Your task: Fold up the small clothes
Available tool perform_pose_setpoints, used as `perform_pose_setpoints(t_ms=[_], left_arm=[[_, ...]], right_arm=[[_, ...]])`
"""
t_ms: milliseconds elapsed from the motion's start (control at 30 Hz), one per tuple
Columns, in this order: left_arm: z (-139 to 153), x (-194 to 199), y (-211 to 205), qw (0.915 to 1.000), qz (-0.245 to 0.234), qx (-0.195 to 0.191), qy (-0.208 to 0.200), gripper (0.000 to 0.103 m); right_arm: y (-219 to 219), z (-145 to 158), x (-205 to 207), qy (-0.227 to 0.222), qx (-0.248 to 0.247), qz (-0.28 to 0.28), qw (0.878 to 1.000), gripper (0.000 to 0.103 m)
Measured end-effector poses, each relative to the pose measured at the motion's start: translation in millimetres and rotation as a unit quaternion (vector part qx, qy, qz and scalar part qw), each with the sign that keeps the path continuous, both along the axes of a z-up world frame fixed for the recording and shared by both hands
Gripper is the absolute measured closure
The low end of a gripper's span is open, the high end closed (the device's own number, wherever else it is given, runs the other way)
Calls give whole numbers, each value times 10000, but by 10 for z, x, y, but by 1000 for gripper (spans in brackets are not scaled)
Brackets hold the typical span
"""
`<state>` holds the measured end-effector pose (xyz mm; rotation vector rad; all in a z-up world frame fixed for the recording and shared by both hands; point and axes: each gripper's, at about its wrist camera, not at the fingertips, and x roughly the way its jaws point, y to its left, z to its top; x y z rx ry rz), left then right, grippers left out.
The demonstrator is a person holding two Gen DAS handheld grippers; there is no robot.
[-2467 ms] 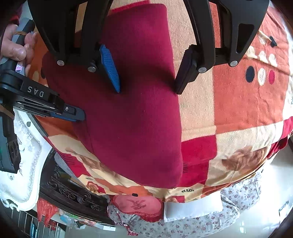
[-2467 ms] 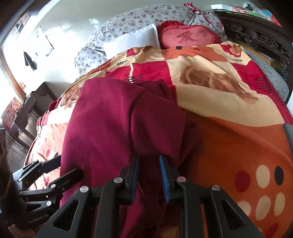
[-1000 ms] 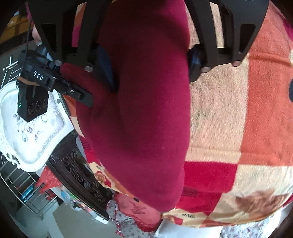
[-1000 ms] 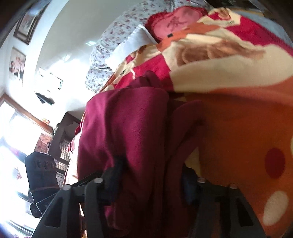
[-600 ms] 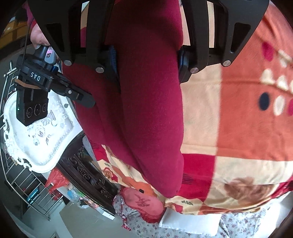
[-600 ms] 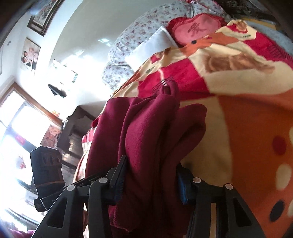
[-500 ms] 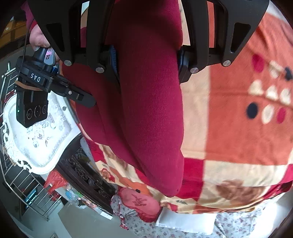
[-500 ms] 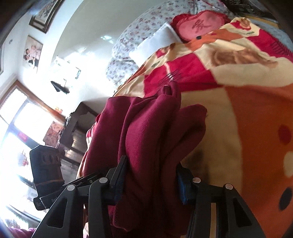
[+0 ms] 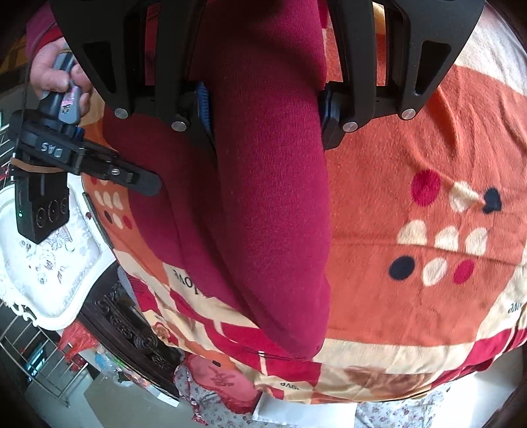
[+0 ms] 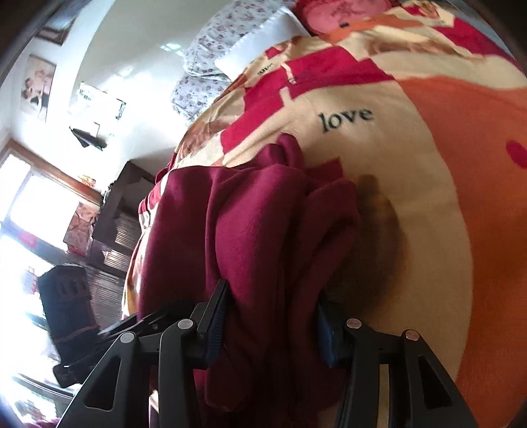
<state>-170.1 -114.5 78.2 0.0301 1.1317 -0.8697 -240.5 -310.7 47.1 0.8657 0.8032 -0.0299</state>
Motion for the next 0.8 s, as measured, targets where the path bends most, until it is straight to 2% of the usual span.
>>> perform_pose_setpoints(t_ms=[67,133,233,333,433,600,733,800], left_arm=[[-4,23,27,10000,57,55,27,50],[5,32,58,9998,120,132,24,49],[29,39,96,9996,199,184,47,48],[71,7,116,9994,211,271,-73,48],[94,-25,131,9989,225,365,-187,46],[205,-30,221,9966,373,461,-564,46],[282,-7,306,9947,541,434,-759,45],[290,2,342,9939,642,418,-792,42]], right_arm=[[-43,54,-49,45,-74,-26,10000,57],[-47,165,-90,89,-357,-40,9993,57],[7,404,-168,-101,-732,-29,9973,57],[128,642,-161,-428,-935,234,9944,57],[372,752,-55,-537,-1261,652,9884,57],[688,610,109,-298,-1889,1131,9750,57],[732,325,112,369,-2772,1094,9538,57],[704,186,90,512,-2853,1102,9507,57]])
